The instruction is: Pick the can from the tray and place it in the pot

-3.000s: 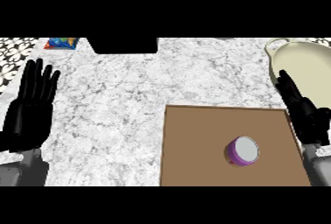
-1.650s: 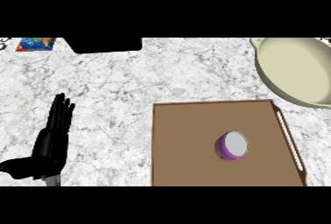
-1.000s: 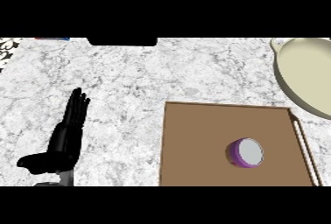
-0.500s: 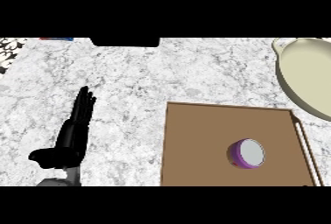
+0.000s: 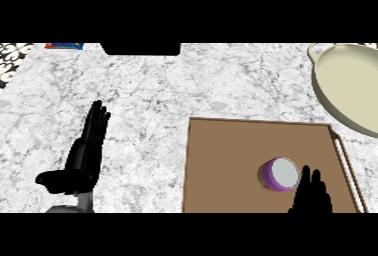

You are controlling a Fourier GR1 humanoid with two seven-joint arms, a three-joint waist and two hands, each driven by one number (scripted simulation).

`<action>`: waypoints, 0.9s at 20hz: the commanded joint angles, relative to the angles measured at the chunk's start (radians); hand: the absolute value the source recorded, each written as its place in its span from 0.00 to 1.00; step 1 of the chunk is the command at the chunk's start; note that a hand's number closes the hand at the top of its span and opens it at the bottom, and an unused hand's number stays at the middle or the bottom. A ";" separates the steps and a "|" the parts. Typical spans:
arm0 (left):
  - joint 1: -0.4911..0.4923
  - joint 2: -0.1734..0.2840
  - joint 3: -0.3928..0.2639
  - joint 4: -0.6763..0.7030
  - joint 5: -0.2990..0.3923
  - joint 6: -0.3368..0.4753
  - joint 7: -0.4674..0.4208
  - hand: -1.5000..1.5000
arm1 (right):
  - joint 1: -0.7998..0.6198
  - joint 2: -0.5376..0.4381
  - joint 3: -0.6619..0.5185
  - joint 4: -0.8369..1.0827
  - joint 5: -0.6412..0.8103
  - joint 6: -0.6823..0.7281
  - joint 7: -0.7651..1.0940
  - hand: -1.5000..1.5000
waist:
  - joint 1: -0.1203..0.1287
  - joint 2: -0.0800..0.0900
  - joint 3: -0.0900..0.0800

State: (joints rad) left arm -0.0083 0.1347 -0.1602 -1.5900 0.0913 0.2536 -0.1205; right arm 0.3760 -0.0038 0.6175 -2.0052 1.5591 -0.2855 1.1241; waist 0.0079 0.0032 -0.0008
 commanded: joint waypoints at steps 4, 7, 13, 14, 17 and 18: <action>0.002 0.026 0.050 0.007 0.039 -0.058 -0.013 0.50 | -0.171 0.004 -0.070 0.175 -0.066 -0.038 0.160 0.00 | -0.002 -0.002 0.001; -0.007 -0.016 0.020 0.016 -0.011 -0.005 0.000 0.50 | -0.177 0.004 -0.070 0.164 -0.084 -0.023 0.159 0.00 | -0.006 -0.002 0.001; -0.048 -0.020 0.068 0.094 0.006 -0.037 -0.045 0.50 | -0.192 -0.004 -0.148 0.201 0.014 -0.024 0.038 1.00 | -0.012 -0.003 0.001; -0.007 -0.048 0.016 0.089 -0.029 -0.026 -0.066 0.50 | -0.263 0.003 -0.102 0.172 0.060 0.055 0.116 1.00 | -0.009 -0.003 0.000; -0.023 -0.009 0.066 0.075 -0.004 -0.063 -0.057 0.50 | -0.239 0.003 -0.111 0.221 0.088 -0.032 0.094 1.00 | -0.010 -0.003 0.001; 0.010 -0.011 0.061 0.071 -0.003 -0.071 -0.068 0.50 | -0.264 0.004 -0.126 0.249 0.084 -0.025 0.086 1.00 | -0.008 -0.003 0.001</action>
State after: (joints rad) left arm -0.0104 0.1261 -0.1092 -1.5423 0.0900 0.2020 -0.1578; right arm 0.1498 -0.0054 0.4986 -1.8144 1.6099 -0.2800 1.1069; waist -0.0006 -0.0058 -0.0049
